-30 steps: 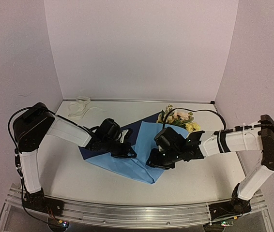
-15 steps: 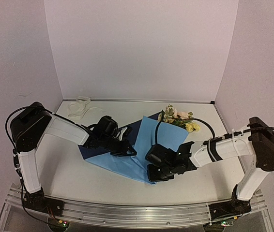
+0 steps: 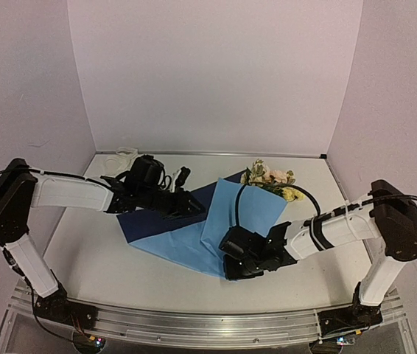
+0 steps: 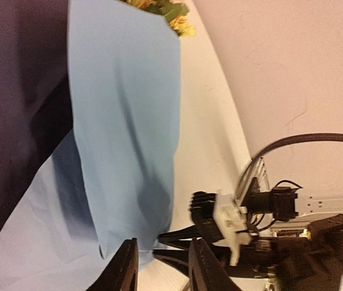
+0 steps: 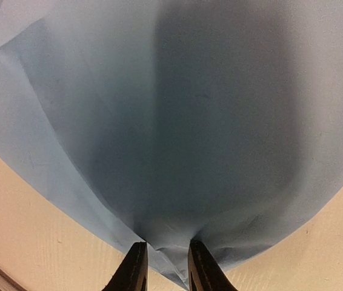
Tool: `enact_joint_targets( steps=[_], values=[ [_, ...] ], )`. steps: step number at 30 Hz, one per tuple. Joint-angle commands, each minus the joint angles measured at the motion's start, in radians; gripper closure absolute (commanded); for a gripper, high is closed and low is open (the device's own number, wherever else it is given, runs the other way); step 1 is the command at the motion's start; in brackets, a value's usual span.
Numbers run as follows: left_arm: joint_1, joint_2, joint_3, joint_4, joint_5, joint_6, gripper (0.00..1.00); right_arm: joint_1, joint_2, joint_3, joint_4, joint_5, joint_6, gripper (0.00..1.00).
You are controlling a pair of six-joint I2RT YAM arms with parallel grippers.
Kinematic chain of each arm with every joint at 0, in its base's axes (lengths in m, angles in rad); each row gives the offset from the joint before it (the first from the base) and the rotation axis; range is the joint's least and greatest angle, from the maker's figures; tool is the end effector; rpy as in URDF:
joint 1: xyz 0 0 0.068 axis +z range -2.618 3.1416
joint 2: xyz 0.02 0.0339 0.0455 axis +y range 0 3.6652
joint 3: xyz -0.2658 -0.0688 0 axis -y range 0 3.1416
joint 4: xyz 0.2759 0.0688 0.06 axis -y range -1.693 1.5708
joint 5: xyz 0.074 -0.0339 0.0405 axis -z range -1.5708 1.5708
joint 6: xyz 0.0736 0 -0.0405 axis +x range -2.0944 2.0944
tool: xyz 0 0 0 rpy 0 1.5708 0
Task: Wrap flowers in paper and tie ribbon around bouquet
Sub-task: Adjust the one-fourth folded wrapping paper at the center of the board, then press the 1/4-folded wrapping paper at the center of the board.
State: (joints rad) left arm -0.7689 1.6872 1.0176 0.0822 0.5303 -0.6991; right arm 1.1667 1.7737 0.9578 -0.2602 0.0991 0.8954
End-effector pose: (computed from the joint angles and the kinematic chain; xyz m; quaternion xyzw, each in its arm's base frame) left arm 0.2752 -0.3180 0.1771 0.1533 0.8459 -0.4767 0.1836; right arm 0.1546 0.3431 0.0844 -0.1189 0.9611 0.1851 0.1669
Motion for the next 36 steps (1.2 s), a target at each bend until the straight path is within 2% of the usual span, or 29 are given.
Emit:
enact_joint_targets(
  steps=[1,6,11,15,19,25,32,36],
  values=[
    [-0.02,0.004,-0.009,0.059,0.127,-0.099,0.75,0.004,-0.029,-0.076,0.155,0.026,0.016,0.76],
    [-0.082,0.134,0.032,0.125,0.25,-0.155,0.83,0.004,-0.056,-0.166,0.304,0.027,0.035,0.76],
    [-0.099,0.216,0.034,0.223,0.291,-0.223,0.84,0.004,-0.087,-0.22,0.358,0.057,0.057,0.76],
    [-0.099,0.266,0.043,0.17,0.257,-0.203,0.87,0.004,-0.097,-0.24,0.373,0.068,0.072,0.76],
    [-0.086,0.312,0.052,0.074,0.152,-0.165,0.88,0.004,-0.098,-0.248,0.366,0.074,0.093,0.76],
    [-0.032,0.344,0.032,0.048,0.072,-0.184,0.88,0.004,-0.113,-0.279,0.368,0.06,0.122,0.77],
    [-0.029,0.349,0.032,0.006,0.039,-0.156,0.89,0.001,-0.151,-0.309,0.364,0.049,0.156,0.76],
    [-0.03,0.319,0.042,-0.004,0.041,-0.117,0.9,-0.015,-0.209,-0.301,0.356,-0.002,0.163,0.68]
  ],
)
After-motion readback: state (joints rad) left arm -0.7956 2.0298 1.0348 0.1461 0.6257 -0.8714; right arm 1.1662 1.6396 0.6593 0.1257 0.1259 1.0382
